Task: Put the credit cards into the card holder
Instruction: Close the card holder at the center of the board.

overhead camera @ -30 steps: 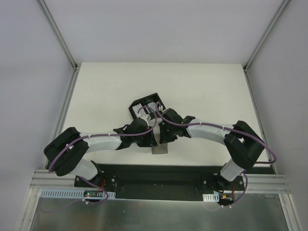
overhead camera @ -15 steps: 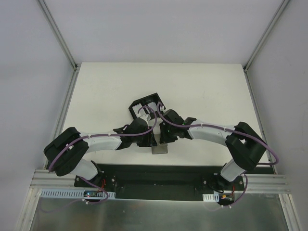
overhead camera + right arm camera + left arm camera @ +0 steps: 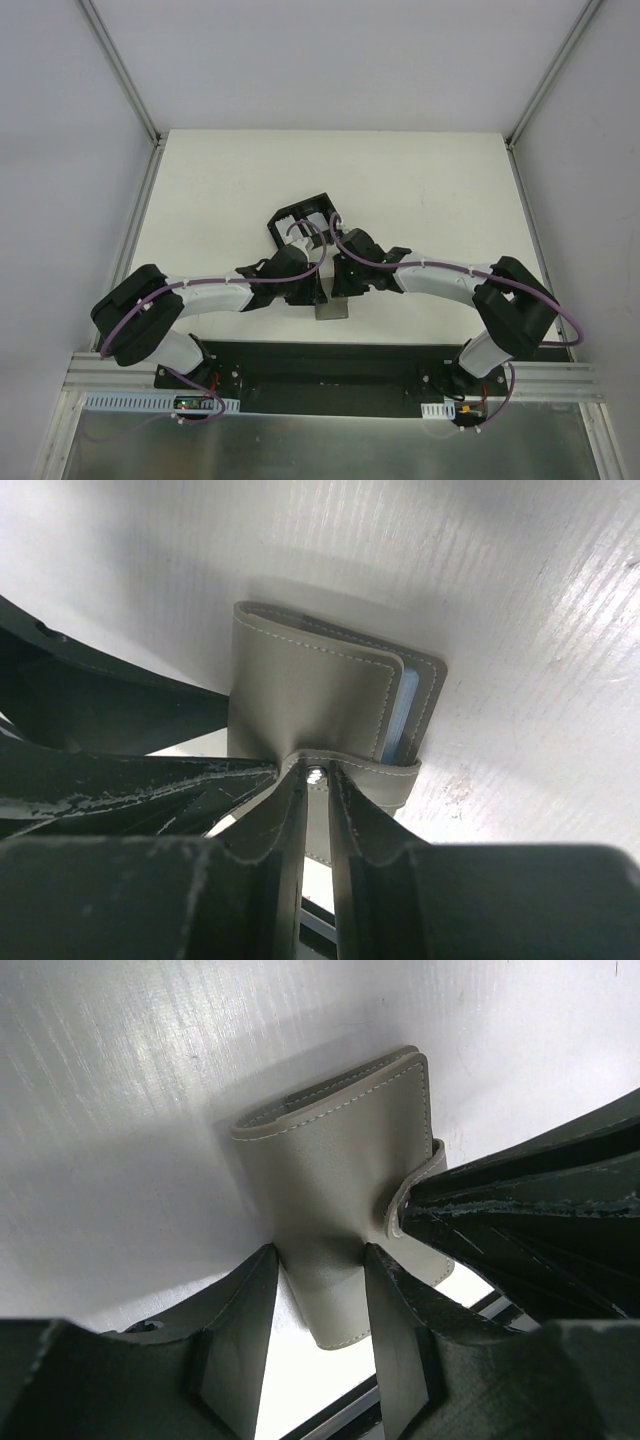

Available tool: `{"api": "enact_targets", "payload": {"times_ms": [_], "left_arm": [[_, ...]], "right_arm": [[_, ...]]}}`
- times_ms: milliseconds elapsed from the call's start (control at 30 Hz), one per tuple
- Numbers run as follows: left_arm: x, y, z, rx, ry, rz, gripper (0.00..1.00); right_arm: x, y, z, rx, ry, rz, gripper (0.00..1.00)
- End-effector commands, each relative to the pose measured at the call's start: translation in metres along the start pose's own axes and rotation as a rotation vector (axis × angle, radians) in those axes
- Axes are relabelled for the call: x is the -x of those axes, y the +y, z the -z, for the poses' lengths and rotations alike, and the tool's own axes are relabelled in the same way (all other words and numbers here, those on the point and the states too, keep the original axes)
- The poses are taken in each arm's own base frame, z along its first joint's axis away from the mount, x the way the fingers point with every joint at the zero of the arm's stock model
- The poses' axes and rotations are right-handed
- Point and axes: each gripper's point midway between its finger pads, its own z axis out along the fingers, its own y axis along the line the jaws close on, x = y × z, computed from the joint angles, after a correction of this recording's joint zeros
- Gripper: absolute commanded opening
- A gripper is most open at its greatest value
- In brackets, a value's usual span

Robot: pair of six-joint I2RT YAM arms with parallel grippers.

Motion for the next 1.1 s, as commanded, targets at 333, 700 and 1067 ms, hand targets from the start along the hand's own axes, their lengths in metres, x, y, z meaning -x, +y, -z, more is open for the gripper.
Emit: {"api": "enact_targets", "payload": {"times_ms": [333, 700, 1067], "left_arm": [[-0.023, 0.037, 0.0, 0.148, 0.071, -0.034, 0.39], [-0.025, 0.038, 0.001, 0.147, 0.079, -0.037, 0.38], [-0.028, 0.04, 0.001, 0.149, 0.081, -0.027, 0.37]], "right_arm": [[0.002, 0.008, -0.006, 0.012, 0.009, -0.003, 0.17], [-0.008, -0.007, -0.013, -0.102, 0.072, -0.001, 0.14], [-0.037, -0.047, -0.021, -0.346, 0.203, -0.012, 0.06]]}}
